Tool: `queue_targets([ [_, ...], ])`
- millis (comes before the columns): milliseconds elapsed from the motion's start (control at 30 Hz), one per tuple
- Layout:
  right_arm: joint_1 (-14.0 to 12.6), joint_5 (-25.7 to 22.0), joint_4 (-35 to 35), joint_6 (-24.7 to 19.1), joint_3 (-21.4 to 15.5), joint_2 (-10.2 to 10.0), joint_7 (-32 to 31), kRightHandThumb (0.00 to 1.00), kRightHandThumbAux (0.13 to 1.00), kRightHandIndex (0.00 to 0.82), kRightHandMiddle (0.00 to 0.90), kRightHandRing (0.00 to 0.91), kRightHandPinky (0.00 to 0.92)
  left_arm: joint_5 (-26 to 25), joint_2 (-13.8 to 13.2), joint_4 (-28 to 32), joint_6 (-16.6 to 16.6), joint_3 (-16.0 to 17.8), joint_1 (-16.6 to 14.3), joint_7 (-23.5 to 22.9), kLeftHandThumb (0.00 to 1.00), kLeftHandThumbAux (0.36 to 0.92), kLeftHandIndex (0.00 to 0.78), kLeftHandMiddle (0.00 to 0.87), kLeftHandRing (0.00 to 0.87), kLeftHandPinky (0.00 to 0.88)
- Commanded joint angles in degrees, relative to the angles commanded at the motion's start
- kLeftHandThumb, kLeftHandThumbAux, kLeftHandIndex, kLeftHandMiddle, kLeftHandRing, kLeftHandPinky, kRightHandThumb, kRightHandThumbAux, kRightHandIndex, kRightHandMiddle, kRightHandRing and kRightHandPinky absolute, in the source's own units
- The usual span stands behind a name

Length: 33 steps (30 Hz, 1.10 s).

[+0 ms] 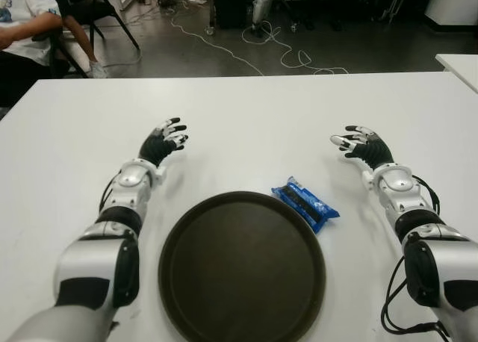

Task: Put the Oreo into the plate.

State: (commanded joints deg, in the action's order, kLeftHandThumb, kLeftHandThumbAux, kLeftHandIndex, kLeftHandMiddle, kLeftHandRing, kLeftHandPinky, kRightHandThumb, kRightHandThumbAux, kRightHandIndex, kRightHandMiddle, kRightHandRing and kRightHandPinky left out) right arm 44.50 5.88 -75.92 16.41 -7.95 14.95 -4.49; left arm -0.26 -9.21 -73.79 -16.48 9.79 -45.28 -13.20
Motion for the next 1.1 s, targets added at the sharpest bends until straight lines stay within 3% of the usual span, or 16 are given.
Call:
queue_targets([
  [300, 0.0, 0.1, 0.0, 0.2, 0.1, 0.0, 0.1, 0.000, 0.619, 0.215, 0.322, 0.344, 0.359, 0.1, 0.0, 0.1, -0.3, 0.0, 0.0, -0.2, 0.005, 0.784, 0.123, 0.189, 0.189, 0.207],
  [800, -0.3, 0.2, 0.1, 0.7, 0.4, 0.0, 0.9, 0.000, 0.615, 0.224, 0.338, 0.364, 0.375, -0.1, 0.0, 0.2, 0.1, 0.2, 0.2, 0.1, 0.007, 0.780, 0.123, 0.189, 0.196, 0.212],
  [1100, -0.5, 1.3, 0.4, 2.0, 1.5, 0.0, 3.5, 0.000, 0.596, 0.212, 0.325, 0.338, 0.337, -0.1, -0.2, 0.3, -0.4, 0.1, 0.5, -0.3, 0.000, 0.780, 0.123, 0.183, 0.193, 0.215],
])
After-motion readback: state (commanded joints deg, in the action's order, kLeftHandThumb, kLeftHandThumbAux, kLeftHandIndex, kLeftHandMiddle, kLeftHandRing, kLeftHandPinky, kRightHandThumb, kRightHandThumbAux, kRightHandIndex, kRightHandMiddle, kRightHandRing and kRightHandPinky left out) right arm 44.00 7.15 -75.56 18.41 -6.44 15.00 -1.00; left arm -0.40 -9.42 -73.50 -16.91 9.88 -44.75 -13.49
